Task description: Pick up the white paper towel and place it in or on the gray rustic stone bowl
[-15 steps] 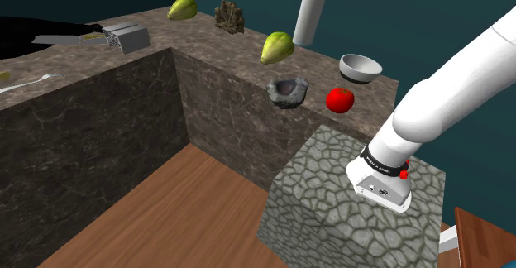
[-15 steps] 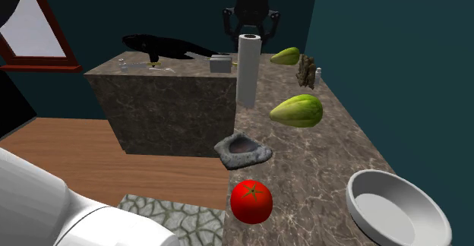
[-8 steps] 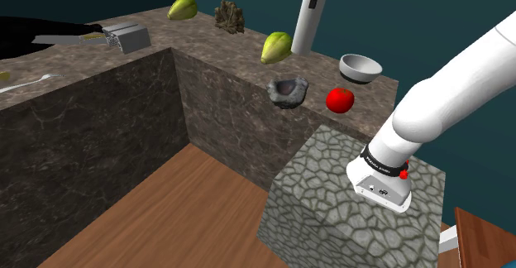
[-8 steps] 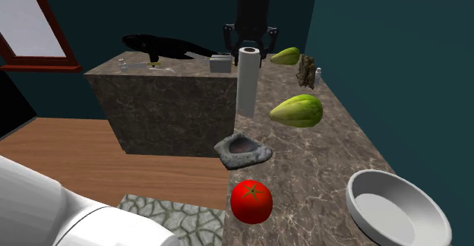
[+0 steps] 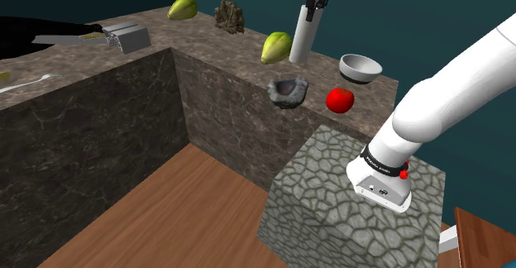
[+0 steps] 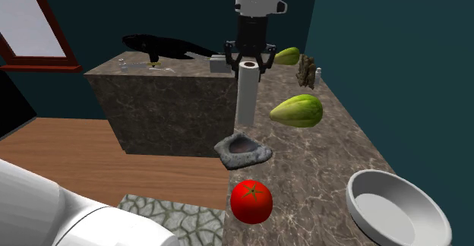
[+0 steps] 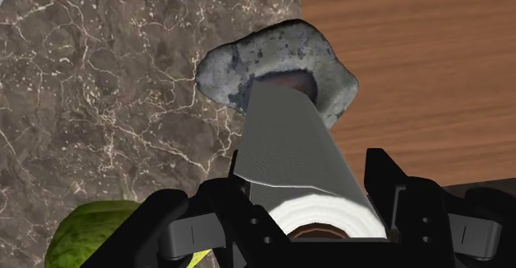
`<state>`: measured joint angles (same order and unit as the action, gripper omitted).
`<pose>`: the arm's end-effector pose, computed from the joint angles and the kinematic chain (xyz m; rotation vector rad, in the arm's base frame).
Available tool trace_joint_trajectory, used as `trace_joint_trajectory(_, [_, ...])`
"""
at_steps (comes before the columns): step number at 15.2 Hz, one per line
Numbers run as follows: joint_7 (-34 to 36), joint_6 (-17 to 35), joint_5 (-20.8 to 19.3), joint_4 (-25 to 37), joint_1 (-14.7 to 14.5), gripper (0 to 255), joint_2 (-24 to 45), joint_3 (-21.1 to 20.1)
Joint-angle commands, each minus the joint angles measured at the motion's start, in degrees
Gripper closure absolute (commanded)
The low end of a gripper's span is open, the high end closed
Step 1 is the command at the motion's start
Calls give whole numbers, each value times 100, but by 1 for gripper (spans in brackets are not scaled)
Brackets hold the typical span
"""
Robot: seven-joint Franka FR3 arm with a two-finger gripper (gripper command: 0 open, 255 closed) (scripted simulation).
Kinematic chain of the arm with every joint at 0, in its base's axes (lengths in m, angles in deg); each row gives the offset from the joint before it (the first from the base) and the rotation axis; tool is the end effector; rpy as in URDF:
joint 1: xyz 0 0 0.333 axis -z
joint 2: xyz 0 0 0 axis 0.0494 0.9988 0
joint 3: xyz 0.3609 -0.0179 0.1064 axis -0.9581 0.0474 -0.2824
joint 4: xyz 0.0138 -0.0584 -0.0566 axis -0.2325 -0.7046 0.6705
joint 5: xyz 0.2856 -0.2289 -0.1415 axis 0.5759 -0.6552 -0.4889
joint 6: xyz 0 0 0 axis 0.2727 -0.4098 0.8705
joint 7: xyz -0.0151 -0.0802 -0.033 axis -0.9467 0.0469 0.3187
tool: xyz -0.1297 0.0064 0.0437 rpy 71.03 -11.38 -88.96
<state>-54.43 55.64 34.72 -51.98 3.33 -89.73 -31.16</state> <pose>0.4238 -0.1651 0.5941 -3.0956 -0.0137 0.0107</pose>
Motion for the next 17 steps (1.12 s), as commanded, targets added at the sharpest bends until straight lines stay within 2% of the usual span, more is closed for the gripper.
trace_joint_trajectory(1, [3,164,-1,-160,0,255,0,1])
trace_joint_trajectory(10, [-23,881,-3,-833,12,255,46,29])
trace_joint_trajectory(17, [-23,881,-3,-833,12,255,46,29])
